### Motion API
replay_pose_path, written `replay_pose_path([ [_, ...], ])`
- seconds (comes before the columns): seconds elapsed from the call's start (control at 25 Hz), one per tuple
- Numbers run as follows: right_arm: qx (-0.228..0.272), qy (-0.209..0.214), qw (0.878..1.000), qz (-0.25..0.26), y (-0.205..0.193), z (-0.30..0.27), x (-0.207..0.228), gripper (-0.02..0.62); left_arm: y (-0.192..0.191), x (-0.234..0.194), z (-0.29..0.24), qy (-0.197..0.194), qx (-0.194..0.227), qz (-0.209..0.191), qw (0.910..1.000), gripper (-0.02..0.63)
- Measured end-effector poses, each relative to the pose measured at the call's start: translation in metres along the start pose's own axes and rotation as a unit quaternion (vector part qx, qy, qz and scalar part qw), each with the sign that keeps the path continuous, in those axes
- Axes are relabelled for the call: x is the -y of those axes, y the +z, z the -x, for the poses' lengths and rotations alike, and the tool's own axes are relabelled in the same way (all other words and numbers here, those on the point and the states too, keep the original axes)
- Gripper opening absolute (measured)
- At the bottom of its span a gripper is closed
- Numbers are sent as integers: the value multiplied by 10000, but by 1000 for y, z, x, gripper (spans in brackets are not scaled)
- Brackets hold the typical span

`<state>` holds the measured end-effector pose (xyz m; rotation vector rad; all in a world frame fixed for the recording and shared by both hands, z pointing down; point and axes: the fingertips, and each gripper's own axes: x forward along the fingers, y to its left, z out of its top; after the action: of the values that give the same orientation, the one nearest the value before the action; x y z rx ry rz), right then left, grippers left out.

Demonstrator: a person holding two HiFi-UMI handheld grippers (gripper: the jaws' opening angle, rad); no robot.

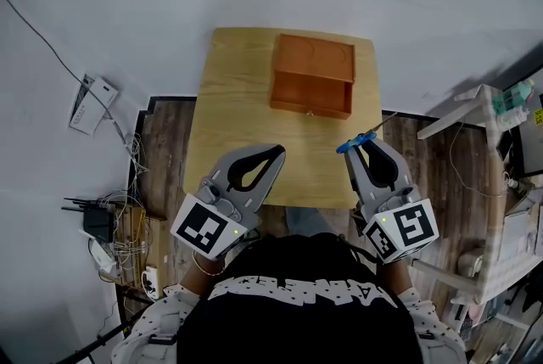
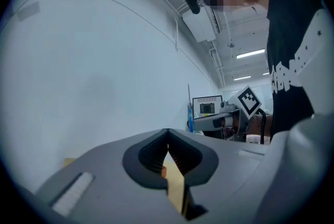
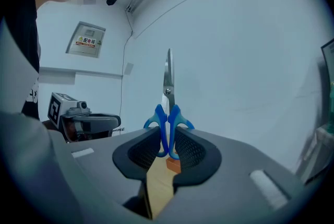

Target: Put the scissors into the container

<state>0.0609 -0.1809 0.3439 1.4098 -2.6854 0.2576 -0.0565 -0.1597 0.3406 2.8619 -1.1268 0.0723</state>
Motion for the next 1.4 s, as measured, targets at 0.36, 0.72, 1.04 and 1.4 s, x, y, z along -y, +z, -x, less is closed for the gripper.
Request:
replay_pose_path([
  [0.36, -217, 124, 9996, 103, -3, -39, 27, 103, -3, -29, -27, 179, -103, 91, 9997, 2],
  [0.72, -403, 358, 9985, 113, -13, -74, 49, 101, -9, -51, -47, 420, -221, 184, 9987, 2],
  [1.04, -602, 618, 9960, 226, -25, -102, 69, 100, -16, -69, -65, 683, -400, 241, 9966, 2],
  [1.4, -980, 934, 9904, 273, -56, -126, 93, 100, -23, -82, -86, 987, -556, 194, 9934, 2],
])
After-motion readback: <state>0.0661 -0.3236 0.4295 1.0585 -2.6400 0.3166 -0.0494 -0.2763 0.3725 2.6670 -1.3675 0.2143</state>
